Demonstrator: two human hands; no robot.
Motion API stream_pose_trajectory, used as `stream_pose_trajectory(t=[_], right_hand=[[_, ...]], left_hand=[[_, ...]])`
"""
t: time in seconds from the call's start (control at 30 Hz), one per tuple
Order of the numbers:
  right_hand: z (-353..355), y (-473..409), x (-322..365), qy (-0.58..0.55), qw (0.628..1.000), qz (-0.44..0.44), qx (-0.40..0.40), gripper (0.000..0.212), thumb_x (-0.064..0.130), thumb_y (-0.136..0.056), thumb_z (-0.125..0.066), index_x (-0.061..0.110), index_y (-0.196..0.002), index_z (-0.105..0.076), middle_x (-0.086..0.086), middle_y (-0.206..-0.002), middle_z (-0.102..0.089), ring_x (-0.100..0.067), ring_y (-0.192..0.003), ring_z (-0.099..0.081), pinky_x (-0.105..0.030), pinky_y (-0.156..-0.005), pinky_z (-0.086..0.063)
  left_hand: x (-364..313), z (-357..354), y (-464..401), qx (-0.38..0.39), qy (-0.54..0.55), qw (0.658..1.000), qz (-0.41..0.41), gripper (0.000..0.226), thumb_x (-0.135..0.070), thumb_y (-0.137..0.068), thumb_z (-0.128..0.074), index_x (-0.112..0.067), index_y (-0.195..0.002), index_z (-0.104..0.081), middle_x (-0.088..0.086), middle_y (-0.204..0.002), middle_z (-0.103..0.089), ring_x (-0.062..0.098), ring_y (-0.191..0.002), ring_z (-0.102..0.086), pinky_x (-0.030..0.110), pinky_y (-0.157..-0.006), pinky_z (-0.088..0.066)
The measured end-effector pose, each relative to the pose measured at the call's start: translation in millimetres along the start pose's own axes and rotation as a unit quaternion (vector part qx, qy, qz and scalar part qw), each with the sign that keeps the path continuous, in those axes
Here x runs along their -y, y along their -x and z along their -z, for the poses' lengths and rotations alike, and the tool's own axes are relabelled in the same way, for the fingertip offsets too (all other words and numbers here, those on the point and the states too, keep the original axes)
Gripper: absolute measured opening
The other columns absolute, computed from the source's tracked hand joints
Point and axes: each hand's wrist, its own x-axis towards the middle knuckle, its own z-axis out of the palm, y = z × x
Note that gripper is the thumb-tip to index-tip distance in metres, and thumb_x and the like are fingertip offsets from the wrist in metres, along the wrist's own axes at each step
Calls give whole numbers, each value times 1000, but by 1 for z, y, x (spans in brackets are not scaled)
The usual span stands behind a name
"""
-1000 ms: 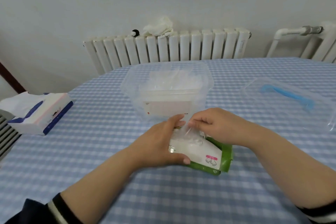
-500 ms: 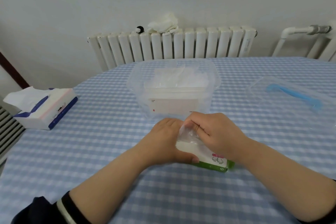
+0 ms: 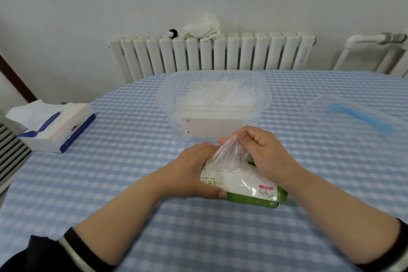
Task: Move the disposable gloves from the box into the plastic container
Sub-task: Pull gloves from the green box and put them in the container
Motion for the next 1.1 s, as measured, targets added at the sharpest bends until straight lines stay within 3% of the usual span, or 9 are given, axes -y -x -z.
stream_pose_trajectory(t=[0.1,0.17,0.23,0.33,0.4,0.53,0.8,0.97,1.1], right_hand=[[0,-2,-2,-12,1000,-4,-9,33,26,-102,-42,5,-91,-65,6,-94,-76,-11,-89,-70,-22,-79,-53],[-1,-2,-4,-42,999,0,-12,35,33,-100,-43,8,-90,-65,-3,-96,-76,-20,-95,-70,-35,-88,-54],[-2,-1,-3,-94,996,5,-3,34,36,-95,-43,11,-88,-65,-5,-97,-76,-21,-98,-70,-40,-91,-52],[-4,0,0,-80,997,23,-8,35,32,-97,-40,8,-87,-62,-2,-89,-76,-16,-94,-71,-35,-88,-50],[-6,0,-2,-70,997,36,-19,35,31,-99,-38,6,-86,-59,-5,-80,-75,-19,-91,-71,-33,-86,-50],[-6,0,-3,-89,994,33,-59,33,19,-104,-34,6,-81,-54,-4,-59,-65,-22,-77,-73,-17,-68,-50],[-9,-1,-5,-95,985,59,-128,33,17,-105,-35,11,-77,-53,-1,-54,-53,-23,-67,-69,-33,-75,-56],[-10,3,1,-130,973,79,-174,33,19,-104,-34,9,-79,-52,1,-54,-51,-19,-63,-66,-31,-75,-57],[5,2,15,-168,951,111,-233,33,14,-106,-31,11,-82,-53,2,-57,-56,-18,-66,-66,-36,-78,-57]], left_hand=[[0,-2,0,-23,3,1000,10,81,-58,-64,-82,-39,-132,-41,-21,-122,-48,0,-112,-43,32,-99,-43],[0,-4,-1,-23,-13,1000,6,81,-63,-65,-78,-39,-133,-41,-21,-123,-47,2,-114,-42,33,-101,-42],[-1,-6,-3,-25,-12,1000,-2,82,-64,-66,-76,-40,-136,-41,-20,-125,-47,3,-116,-42,33,-103,-40],[-2,-7,-4,-23,-24,999,-2,87,-59,-68,-77,-39,-143,-36,-18,-122,-47,2,-113,-41,26,-101,-38],[1,-7,-5,-33,-43,999,0,80,-64,-67,-75,-38,-135,-42,-21,-125,-46,1,-115,-40,27,-103,-38],[3,-6,-6,-39,-39,998,3,73,-68,-63,-72,-41,-125,-47,-24,-123,-47,0,-114,-41,25,-102,-37],[6,-5,-9,-41,-58,997,2,79,-73,-62,-69,-40,-130,-46,-25,-125,-46,1,-116,-41,27,-104,-37],[7,-7,-8,-39,-59,997,14,76,-75,-61,-67,-45,-127,-44,-27,-122,-45,1,-115,-41,26,-101,-37],[5,-4,-8,-33,-62,997,20,71,-68,-66,-74,-38,-124,-46,-24,-120,-46,1,-111,-40,23,-96,-36]])
